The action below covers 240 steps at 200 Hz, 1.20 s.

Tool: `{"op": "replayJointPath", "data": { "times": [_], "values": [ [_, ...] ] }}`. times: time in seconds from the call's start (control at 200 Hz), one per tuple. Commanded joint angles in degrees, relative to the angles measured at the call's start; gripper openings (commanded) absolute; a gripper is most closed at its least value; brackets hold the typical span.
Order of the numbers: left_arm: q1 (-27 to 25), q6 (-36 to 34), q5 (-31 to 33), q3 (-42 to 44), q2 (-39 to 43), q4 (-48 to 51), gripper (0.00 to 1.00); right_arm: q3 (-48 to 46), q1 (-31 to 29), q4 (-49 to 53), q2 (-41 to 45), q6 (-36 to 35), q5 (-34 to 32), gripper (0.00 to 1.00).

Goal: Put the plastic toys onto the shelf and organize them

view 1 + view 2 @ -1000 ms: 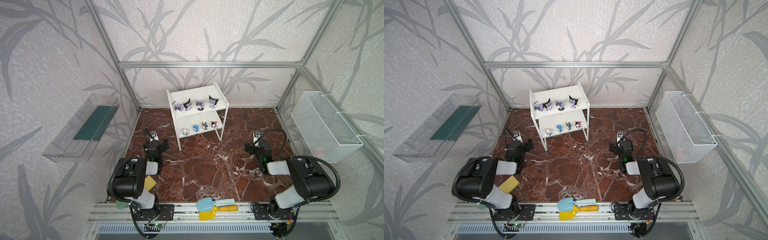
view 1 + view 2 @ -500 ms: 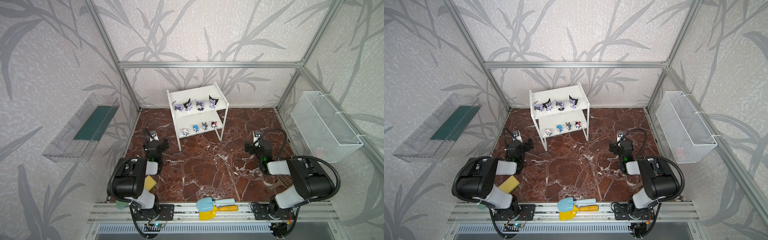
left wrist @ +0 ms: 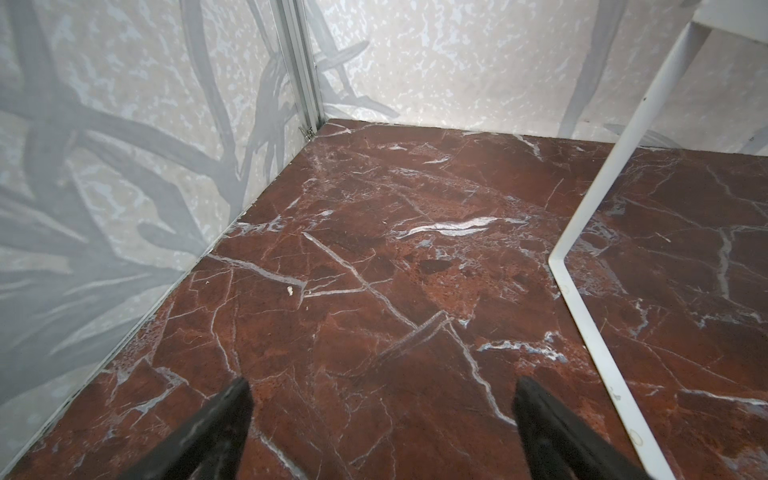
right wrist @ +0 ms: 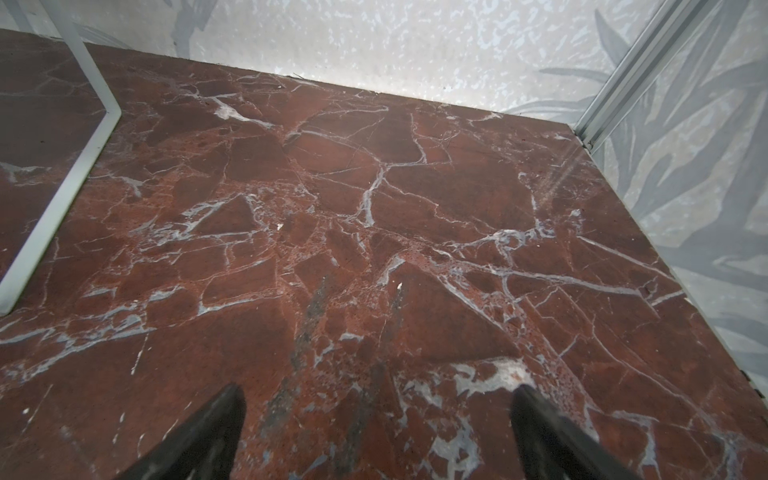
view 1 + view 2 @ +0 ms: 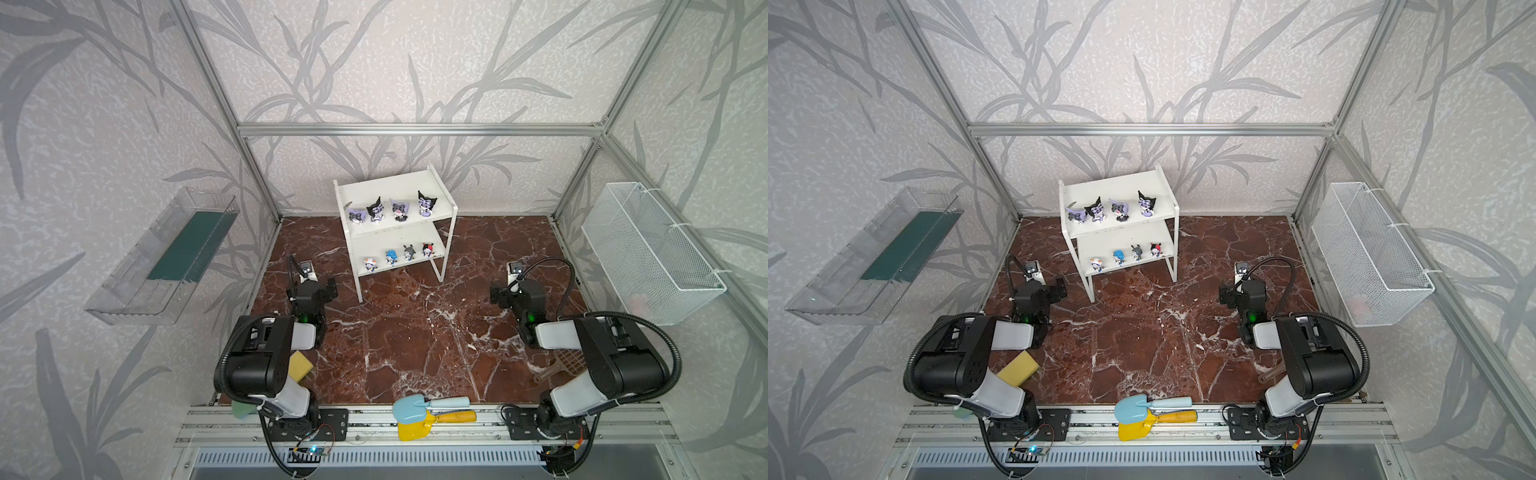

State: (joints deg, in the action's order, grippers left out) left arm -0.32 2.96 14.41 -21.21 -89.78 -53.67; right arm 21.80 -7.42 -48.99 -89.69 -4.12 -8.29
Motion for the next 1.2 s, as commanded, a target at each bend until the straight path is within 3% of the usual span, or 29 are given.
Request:
{"op": "replayJointPath", "data": {
  "times": [0.0,0.08,0.12,0.185,0.24,0.295,0.36,0.425,0.49,0.7,0.865,1.195],
  "values": [
    [-0.03,-0.87,-0.35,-0.06,-0.49,-1.73,0.99,1.14,0.21,-0.4,1.01,0.47,0.23,0.99],
    [-0.02,-0.5,0.48,0.05,-0.35,-1.98,0.99,1.14,0.21,-0.4,1.02,0.38,0.28,0.99],
    [0.01,1.54,5.28,1.37,-0.4,-4.53,0.99,1.07,0.24,-0.48,1.09,-0.15,0.86,0.99],
    [0.59,2.96,6.36,4.86,0.3,-10.18,0.99,-1.89,0.04,-3.7,2.35,-6.04,13.89,0.99],
    [0.59,2.26,5.33,3.58,-0.21,-8.44,0.99,-5.59,0.1,-10.14,2.72,-6.98,16.88,0.99],
    [0.14,-1.35,-1.41,-0.6,-0.22,-0.75,0.99,-4.56,0.21,-11.62,0.76,-5.34,14.92,0.99],
    [0.05,-0.86,-2.49,-0.59,1.55,2.58,0.99,0.0,0.26,-6.58,-1.23,-0.76,4.05,0.99],
    [0.1,0.16,0.55,-0.01,0.1,-0.83,0.99,0.44,1.07,-2.73,0.61,0.94,2.04,0.99],
    [-0.6,-0.71,1.91,0.25,-0.35,-2.18,0.99,2.01,1.0,2.61,1.78,-0.38,4.47,0.99],
    [-0.47,-0.7,2.07,0.21,-0.51,-2.75,0.99,0.37,0.98,-3.81,-0.21,-0.41,4.25,0.99],
    [-0.48,-0.68,2.1,0.22,-0.39,-2.46,0.99,1.66,1.0,1.21,1.42,-0.32,4.43,0.99],
    [-0.47,-0.7,1.97,0.29,-0.49,-2.71,0.99,1.53,1.0,0.3,1.1,-0.23,4.25,0.99]
  ]
}}
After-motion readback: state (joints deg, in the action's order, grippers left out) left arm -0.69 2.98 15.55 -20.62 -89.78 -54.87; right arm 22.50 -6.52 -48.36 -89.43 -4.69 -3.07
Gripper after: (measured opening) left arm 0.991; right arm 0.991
